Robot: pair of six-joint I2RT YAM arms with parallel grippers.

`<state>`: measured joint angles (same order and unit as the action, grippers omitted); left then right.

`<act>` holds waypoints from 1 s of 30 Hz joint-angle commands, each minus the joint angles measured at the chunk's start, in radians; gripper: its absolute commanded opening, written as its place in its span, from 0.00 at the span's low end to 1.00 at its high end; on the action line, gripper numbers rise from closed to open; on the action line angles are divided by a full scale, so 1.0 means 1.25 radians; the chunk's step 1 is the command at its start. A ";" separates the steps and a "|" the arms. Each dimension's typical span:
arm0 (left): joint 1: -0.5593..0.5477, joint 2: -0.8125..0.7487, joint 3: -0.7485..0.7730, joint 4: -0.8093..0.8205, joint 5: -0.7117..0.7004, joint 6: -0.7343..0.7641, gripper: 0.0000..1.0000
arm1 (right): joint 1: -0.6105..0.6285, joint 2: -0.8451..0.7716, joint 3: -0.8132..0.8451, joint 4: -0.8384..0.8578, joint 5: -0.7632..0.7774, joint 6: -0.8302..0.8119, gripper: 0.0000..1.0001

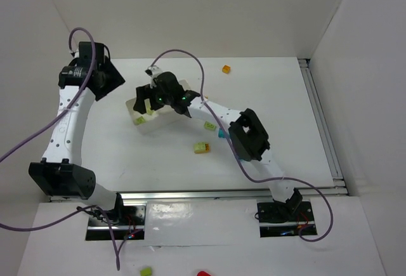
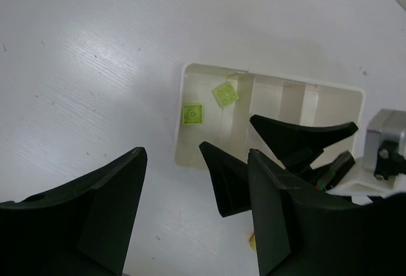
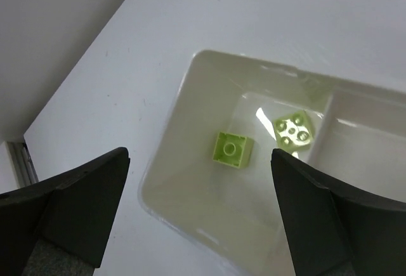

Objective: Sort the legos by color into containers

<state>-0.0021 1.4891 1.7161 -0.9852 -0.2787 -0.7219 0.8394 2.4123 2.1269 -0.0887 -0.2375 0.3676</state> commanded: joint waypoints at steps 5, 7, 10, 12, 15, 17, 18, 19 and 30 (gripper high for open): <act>-0.061 0.001 -0.045 0.033 0.031 0.069 0.70 | -0.063 -0.432 -0.477 0.088 0.170 -0.025 0.93; -0.105 0.017 -0.063 0.033 0.031 0.069 0.69 | -0.098 -0.547 -0.581 0.078 0.242 -0.025 0.87; -0.171 0.052 -0.072 0.052 0.050 0.069 0.65 | -0.136 -0.630 -0.718 -0.007 0.309 -0.045 0.70; -0.215 0.067 -0.082 0.066 0.076 0.088 0.65 | -0.144 -0.655 -0.787 -0.071 0.341 -0.054 0.70; -0.300 0.101 -0.104 0.067 0.092 0.106 0.65 | -0.160 -0.699 -0.847 -0.109 0.351 -0.061 0.74; -0.337 0.117 -0.136 0.067 0.082 0.092 0.65 | -0.160 -0.708 -0.857 -0.109 0.325 -0.083 0.81; -0.344 0.117 -0.147 0.067 0.082 0.084 0.65 | -0.160 -0.699 -0.857 -0.118 0.313 -0.100 0.82; -0.344 0.117 -0.157 0.067 0.082 0.084 0.65 | -0.153 -0.686 -0.848 -0.127 0.322 -0.121 0.83; -0.352 0.085 -0.167 0.075 0.056 0.076 0.65 | -0.127 -0.423 -0.646 -0.186 0.312 -0.413 0.84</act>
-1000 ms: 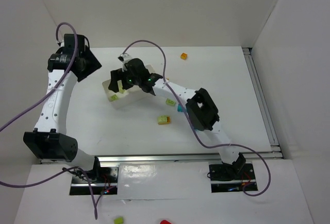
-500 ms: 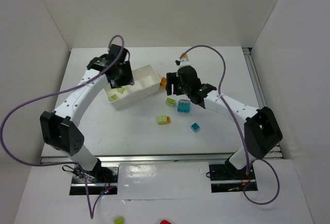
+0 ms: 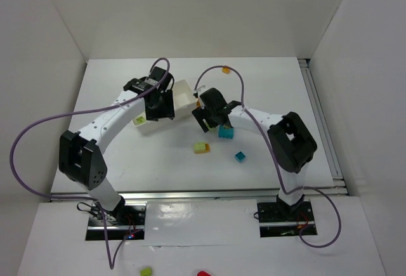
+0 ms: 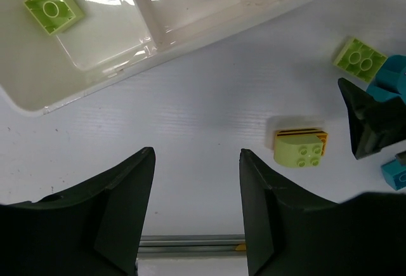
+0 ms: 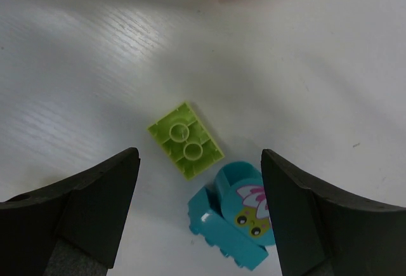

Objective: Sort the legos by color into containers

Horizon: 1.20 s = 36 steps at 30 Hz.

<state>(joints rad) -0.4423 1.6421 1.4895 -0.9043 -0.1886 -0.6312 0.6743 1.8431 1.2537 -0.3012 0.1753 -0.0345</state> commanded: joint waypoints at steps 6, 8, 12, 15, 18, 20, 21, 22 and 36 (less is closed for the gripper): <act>0.008 -0.045 0.038 0.003 -0.023 0.003 0.65 | -0.015 0.094 0.068 0.021 -0.098 -0.100 0.75; 0.008 -0.045 0.045 -0.004 -0.023 0.003 0.65 | -0.036 0.102 0.061 0.029 -0.129 -0.100 0.71; 0.022 -0.052 0.045 -0.013 -0.039 0.010 0.65 | -0.044 0.111 0.052 0.036 -0.166 -0.091 0.49; 0.052 -0.059 0.060 -0.021 -0.039 0.021 0.65 | -0.044 0.076 0.034 0.056 -0.178 -0.068 0.37; 0.097 -0.067 0.080 -0.021 -0.039 0.031 0.65 | -0.035 0.013 0.017 0.073 -0.205 -0.034 0.29; 0.156 -0.067 0.088 -0.029 -0.039 0.039 0.65 | -0.020 -0.025 0.017 0.073 -0.251 -0.004 0.26; 0.178 -0.053 0.088 -0.045 -0.039 0.031 0.65 | -0.009 -0.035 0.024 0.093 -0.264 0.007 0.26; 0.223 -0.044 0.088 -0.056 -0.030 0.015 0.65 | 0.017 -0.042 0.035 0.103 -0.290 0.027 0.26; 0.466 -0.238 -0.056 0.006 0.066 -0.058 0.68 | 0.165 0.312 0.553 0.176 -0.288 0.078 0.28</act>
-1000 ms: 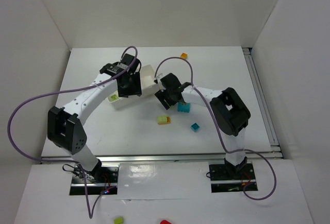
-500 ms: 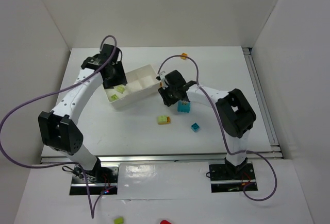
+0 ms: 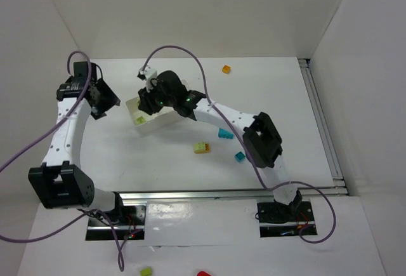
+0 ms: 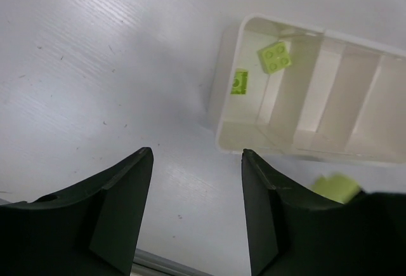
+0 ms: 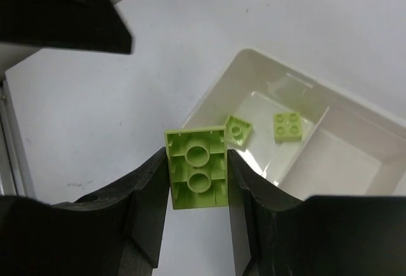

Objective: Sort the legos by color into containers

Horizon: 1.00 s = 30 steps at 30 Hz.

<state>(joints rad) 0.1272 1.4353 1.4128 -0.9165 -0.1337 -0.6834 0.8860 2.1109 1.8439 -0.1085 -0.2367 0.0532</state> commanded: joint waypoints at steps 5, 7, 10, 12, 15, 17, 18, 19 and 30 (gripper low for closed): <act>0.047 -0.137 -0.012 0.015 0.022 -0.009 0.69 | -0.004 0.213 0.248 0.029 0.075 0.025 0.52; 0.054 -0.148 -0.012 0.007 0.022 -0.009 0.71 | -0.004 0.249 0.297 -0.004 0.075 0.025 0.75; 0.063 -0.155 -0.012 -0.002 0.022 -0.002 0.72 | 0.003 0.221 0.300 -0.004 0.079 0.025 0.87; 0.070 -0.155 -0.004 -0.002 0.030 -0.002 0.72 | 0.003 0.138 0.236 0.027 0.118 0.025 0.87; 0.070 -0.155 -0.004 0.005 0.037 0.005 0.72 | -0.009 0.030 0.069 0.087 0.212 0.025 0.82; 0.063 -0.147 -0.004 0.013 0.046 0.018 0.70 | -0.025 -0.092 -0.086 0.109 0.253 0.033 0.79; 0.051 -0.137 -0.004 0.020 0.053 0.031 0.70 | -0.042 -0.130 -0.136 0.109 0.282 0.041 0.79; 0.025 -0.137 -0.004 0.040 0.070 0.060 0.69 | -0.055 -0.204 -0.182 0.102 0.326 0.053 0.79; -0.298 0.027 0.075 0.055 -0.001 0.110 0.69 | -0.206 -0.494 -0.640 -0.252 0.569 0.439 1.00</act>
<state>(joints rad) -0.1776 1.4429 1.4345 -0.8665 -0.1146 -0.5972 0.6182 1.5261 1.1282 -0.2394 0.3920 0.4080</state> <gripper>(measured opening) 0.687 0.999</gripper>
